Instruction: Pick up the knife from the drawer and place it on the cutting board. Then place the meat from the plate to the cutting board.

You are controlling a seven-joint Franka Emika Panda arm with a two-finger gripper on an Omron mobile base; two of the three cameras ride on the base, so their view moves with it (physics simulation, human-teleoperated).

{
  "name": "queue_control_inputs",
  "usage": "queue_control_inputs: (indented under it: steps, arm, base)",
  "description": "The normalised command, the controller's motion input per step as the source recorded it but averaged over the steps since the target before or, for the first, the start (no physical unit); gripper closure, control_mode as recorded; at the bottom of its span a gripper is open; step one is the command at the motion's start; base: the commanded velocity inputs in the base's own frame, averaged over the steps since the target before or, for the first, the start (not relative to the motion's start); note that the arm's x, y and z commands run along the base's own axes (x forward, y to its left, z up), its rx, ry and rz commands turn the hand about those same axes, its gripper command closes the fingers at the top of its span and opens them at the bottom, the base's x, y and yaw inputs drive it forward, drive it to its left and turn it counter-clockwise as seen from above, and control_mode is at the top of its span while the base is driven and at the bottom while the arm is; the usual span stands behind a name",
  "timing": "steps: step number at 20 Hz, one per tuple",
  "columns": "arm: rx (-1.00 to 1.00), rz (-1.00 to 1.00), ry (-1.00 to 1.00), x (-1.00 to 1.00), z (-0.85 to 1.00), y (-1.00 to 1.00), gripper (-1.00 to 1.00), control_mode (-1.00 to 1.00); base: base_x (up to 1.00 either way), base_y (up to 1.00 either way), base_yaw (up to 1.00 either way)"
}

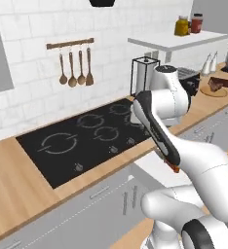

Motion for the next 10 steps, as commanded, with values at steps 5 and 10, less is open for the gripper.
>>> queue_control_inputs:
  steps: [5,10]
  arm:
    - [0.0,0.0,0.0,0.0,0.0,0.0,-1.0,1.0]
    - [0.0,0.0,0.0,0.0,0.0,0.0,-1.0,1.0]
  base:
    - [-0.31,0.65,-0.55]
    - [-0.2,0.37,-0.48]
